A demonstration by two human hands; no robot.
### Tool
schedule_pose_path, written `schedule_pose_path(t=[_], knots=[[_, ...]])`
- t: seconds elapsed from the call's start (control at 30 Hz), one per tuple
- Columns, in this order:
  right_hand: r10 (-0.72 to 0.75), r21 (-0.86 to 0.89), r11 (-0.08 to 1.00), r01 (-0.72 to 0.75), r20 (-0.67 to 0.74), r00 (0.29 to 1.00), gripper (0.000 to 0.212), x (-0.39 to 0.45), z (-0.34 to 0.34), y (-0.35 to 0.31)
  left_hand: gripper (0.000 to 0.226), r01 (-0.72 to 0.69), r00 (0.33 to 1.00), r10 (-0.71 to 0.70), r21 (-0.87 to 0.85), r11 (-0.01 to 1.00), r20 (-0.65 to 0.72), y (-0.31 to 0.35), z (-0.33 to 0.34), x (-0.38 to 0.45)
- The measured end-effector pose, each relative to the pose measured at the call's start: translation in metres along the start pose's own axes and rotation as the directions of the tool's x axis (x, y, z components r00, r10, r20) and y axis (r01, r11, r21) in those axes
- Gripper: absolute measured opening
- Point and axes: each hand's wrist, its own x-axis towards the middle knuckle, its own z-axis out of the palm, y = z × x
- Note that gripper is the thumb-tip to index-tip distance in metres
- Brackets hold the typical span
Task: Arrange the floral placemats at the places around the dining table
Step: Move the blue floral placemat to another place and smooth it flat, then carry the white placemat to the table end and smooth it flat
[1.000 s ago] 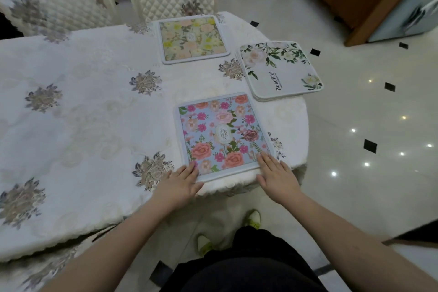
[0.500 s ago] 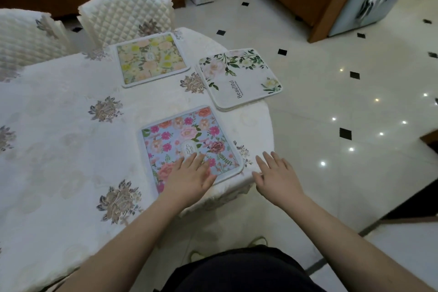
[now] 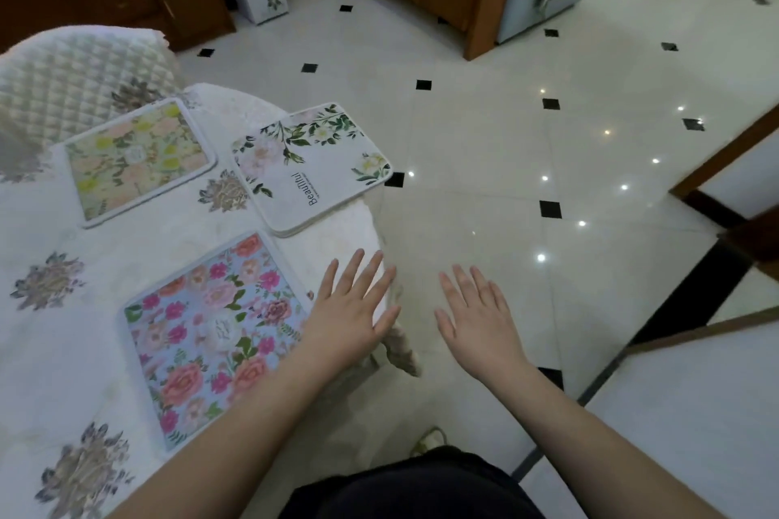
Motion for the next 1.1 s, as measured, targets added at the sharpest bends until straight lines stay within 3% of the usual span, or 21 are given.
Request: schedule_pose_path(t=[0.17,0.4,0.77,1.1], knots=[[0.070,0.038,0.997,-0.070,-0.006,0.998,0.061,0.007,-0.009,0.044,0.075,-0.053,0.999,0.053,0.005,0.999,-0.010,0.036,-0.007,0.037],[0.186,0.061,0.981,-0.184,-0.021,0.982,0.062,0.020,-0.014,0.084,0.070,-0.014,0.995,0.011,-0.033,0.999,-0.095,0.065,-0.009,0.074],[0.188,0.019,0.982,-0.187,-0.124,0.974,0.066,0.079,-0.045,0.093,0.073,-0.095,0.992,0.086,-0.092,0.991,-0.091,0.057,-0.009,0.164],[0.275,-0.001,0.961,-0.278,-0.156,0.949,0.066,0.117,-0.060,0.135,0.068,-0.180,0.978,0.171,-0.063,0.982,-0.122,0.076,-0.019,0.232]])
